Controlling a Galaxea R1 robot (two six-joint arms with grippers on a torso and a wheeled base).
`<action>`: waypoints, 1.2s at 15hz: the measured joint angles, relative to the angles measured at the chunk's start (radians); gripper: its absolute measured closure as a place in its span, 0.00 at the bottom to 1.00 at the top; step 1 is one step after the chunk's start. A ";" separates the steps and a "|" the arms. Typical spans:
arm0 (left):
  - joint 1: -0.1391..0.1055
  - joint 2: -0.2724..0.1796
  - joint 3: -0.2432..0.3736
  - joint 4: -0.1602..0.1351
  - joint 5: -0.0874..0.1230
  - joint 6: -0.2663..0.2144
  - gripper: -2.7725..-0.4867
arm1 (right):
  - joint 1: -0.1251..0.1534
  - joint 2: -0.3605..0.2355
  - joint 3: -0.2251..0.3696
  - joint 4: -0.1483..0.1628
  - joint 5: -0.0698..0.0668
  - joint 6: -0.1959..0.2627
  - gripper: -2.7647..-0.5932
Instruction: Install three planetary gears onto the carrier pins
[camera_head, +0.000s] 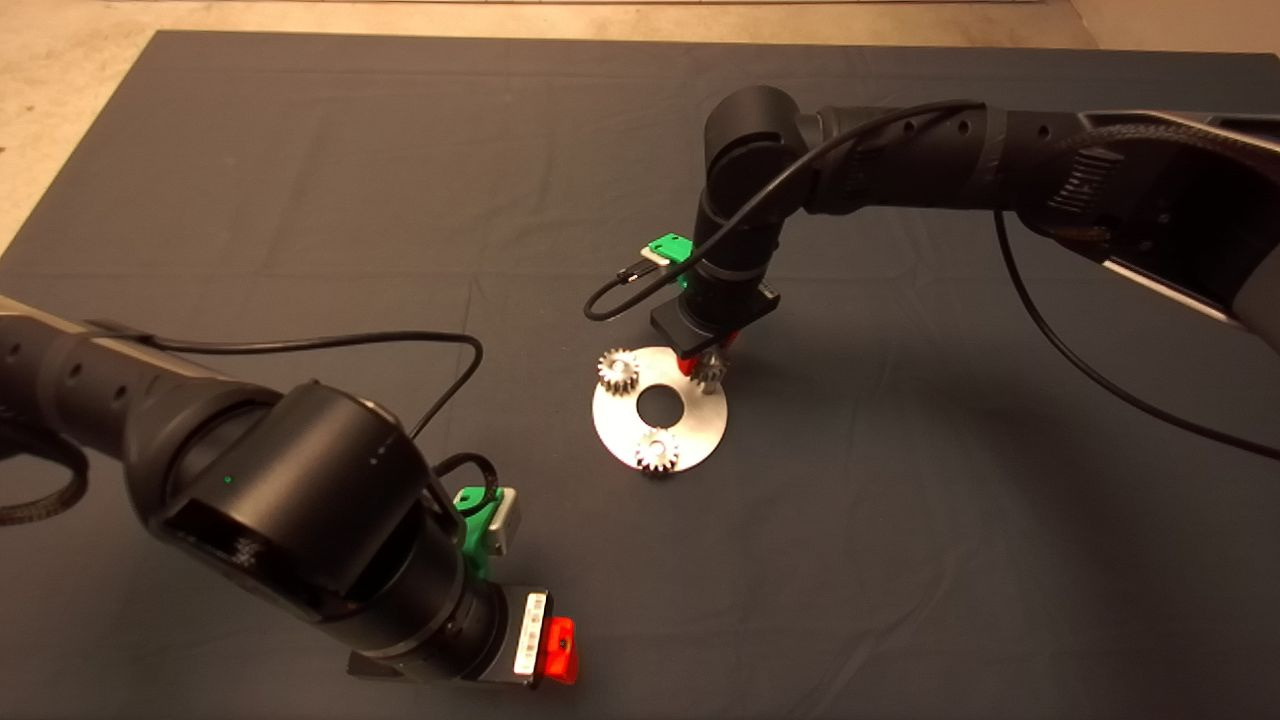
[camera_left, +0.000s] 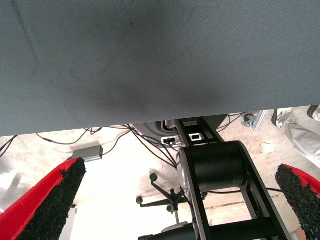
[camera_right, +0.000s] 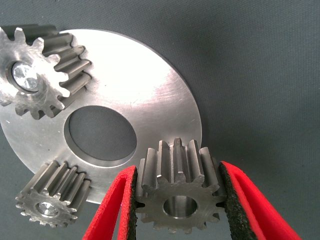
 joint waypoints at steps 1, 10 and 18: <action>0.000 0.000 0.000 0.000 0.000 0.000 0.01 | 0.000 0.000 0.000 0.004 0.000 0.000 0.83; 0.000 0.000 0.000 0.000 0.000 0.000 0.01 | -0.001 0.000 0.000 0.039 -0.003 0.000 0.83; 0.000 0.000 0.000 0.000 0.000 0.000 0.01 | -0.001 -0.009 0.003 0.043 0.004 -0.034 0.83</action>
